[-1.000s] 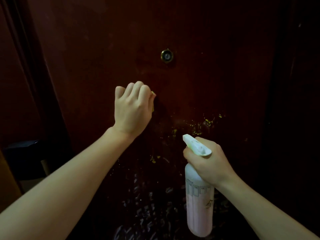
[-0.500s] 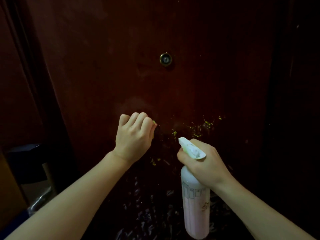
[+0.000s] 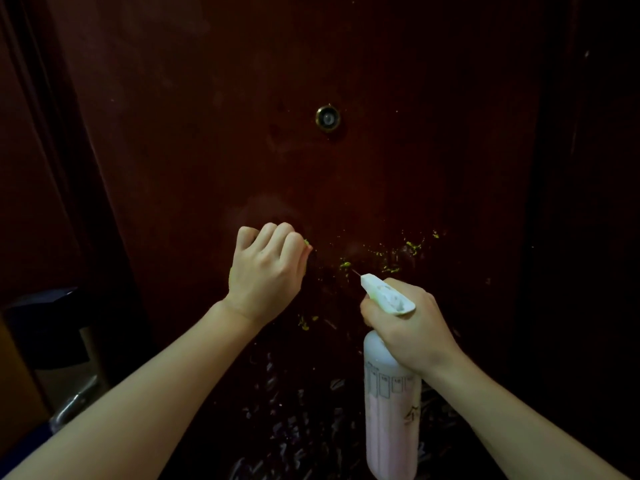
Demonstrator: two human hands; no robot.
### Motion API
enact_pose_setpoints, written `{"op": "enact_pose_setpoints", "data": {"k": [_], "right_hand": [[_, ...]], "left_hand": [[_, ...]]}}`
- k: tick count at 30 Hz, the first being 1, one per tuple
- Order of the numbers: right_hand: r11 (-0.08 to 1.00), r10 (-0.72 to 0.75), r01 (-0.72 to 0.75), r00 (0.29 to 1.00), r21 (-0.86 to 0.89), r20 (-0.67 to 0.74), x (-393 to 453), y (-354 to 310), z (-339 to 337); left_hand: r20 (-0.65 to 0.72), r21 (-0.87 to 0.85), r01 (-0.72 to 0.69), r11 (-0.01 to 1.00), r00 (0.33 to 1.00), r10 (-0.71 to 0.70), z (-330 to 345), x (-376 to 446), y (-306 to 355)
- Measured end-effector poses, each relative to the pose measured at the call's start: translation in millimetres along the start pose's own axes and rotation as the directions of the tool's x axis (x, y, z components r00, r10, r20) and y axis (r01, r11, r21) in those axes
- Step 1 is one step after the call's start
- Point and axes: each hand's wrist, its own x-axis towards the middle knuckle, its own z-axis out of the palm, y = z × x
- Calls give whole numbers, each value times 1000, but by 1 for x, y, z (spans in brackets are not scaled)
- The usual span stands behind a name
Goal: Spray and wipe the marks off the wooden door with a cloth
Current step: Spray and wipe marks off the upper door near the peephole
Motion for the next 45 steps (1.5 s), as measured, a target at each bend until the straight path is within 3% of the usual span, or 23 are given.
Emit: {"op": "enact_pose_setpoints", "data": {"k": [8, 11, 13, 16, 19, 22, 26, 31, 45], "right_hand": [[1000, -10, 10, 1000, 8, 12, -1, 4, -6], [998, 7, -4, 999, 62, -44, 0, 4, -12], [996, 21, -14, 996, 84, -85, 2, 6, -18], [999, 22, -17, 995, 46, -102, 2, 9, -25], [1000, 10, -13, 997, -27, -80, 0, 11, -27], [1000, 6, -8, 997, -23, -77, -1, 15, -28], [998, 7, -3, 997, 57, -81, 2, 14, -33], [999, -39, 42, 995, 27, -91, 8, 13, -33], [1000, 12, -16, 986, -26, -167, 9, 21, -42]], "left_hand": [[-6, 2, -11, 1000, 1000, 11, 8, 29, 7], [1, 12, 30, 999, 1000, -30, 12, 47, 14], [44, -24, -59, 998, 997, 60, 14, 42, 26], [148, -131, -332, 934, 925, 350, 11, 2, 50], [206, -171, -401, 900, 879, 430, 11, -14, 50], [189, -166, -337, 927, 911, 366, 10, 4, 33], [55, -119, -144, 982, 987, 151, 8, 39, 13], [-29, -35, 46, 998, 998, -47, 16, 74, 12], [-40, -9, 20, 1000, 999, -21, 20, 61, 21]]}}
